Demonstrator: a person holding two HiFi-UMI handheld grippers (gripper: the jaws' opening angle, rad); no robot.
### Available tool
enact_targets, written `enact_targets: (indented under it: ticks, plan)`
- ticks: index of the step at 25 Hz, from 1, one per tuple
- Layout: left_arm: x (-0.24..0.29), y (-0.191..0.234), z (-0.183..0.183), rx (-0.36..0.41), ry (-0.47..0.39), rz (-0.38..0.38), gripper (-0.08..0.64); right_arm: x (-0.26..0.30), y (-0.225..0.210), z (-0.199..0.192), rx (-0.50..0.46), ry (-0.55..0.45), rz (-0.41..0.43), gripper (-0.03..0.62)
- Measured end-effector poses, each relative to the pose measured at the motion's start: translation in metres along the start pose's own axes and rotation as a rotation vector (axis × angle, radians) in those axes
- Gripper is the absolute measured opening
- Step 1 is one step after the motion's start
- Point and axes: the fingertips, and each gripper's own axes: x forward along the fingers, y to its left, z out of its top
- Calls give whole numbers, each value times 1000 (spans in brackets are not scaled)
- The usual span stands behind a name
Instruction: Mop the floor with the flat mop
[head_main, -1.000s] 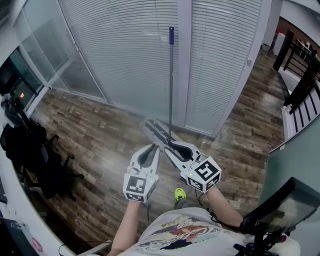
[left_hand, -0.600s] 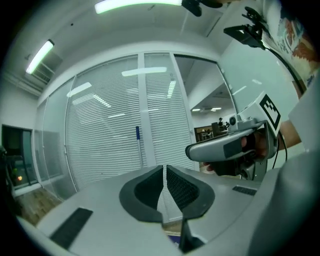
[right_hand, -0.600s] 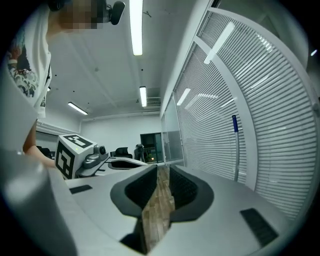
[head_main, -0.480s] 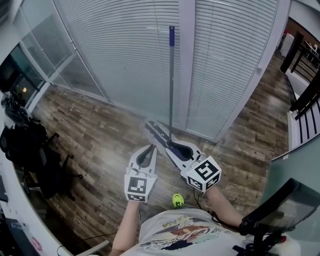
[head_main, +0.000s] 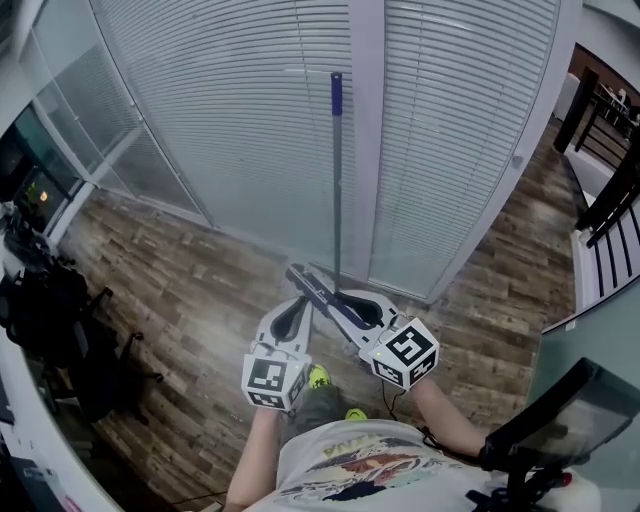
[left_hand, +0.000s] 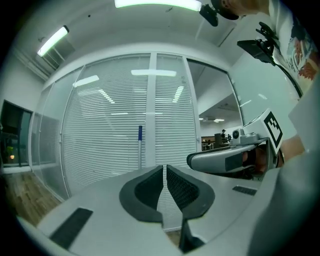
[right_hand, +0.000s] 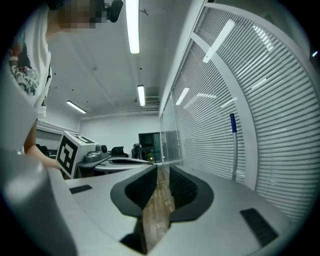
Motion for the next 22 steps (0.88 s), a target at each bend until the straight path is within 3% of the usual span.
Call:
enact_targets:
  ticks: [5, 12, 18, 22]
  plan:
    - [42, 33, -2, 7, 1, -44, 21, 38, -35, 1, 14, 4, -38, 54]
    - [129, 96, 22, 30, -39, -145, 23, 110, -109, 36, -19, -5, -140, 54]
    - [194, 148, 31, 54, -69, -197, 110, 164, -169, 57, -39, -19, -242, 56]
    - [243, 174, 30, 72, -73, -238, 132, 196, -216, 61, -36, -8, -301, 142]
